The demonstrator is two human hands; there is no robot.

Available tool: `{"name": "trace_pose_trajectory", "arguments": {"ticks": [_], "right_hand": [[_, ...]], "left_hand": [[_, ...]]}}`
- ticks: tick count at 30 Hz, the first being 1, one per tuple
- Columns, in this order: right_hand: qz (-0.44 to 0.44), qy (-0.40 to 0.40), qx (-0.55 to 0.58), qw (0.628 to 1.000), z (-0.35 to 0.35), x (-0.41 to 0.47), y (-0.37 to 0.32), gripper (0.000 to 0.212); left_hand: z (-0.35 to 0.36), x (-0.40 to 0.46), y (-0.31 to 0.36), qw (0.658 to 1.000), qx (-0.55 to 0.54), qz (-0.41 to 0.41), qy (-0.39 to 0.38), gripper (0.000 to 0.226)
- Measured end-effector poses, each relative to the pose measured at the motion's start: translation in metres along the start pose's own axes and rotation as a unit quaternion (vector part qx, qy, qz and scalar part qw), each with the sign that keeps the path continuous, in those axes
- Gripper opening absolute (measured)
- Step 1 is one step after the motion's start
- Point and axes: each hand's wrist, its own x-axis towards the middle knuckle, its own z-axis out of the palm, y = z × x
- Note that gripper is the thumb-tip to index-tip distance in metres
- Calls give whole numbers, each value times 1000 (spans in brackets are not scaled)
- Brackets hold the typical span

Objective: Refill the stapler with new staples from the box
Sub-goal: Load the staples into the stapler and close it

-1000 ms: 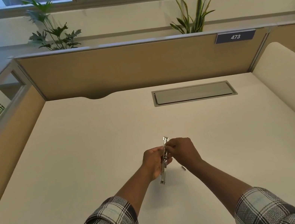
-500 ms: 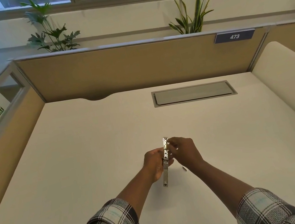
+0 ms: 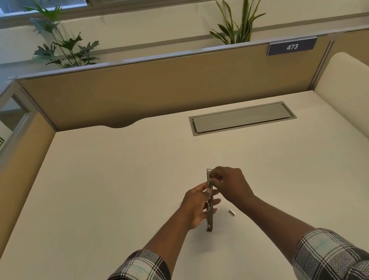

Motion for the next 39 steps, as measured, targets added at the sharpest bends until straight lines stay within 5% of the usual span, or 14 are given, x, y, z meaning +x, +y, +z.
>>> {"name": "trace_pose_trajectory", "arguments": {"ticks": [28,39], "right_hand": [[-20,-78,-77,994,8,8,-13,13],[-113,-45,-70,990,4,-12,-10,7]], "left_hand": [[2,0,1,994,-67,54,69,26],[6,-2,1,984,-142,6,107,30]]}}
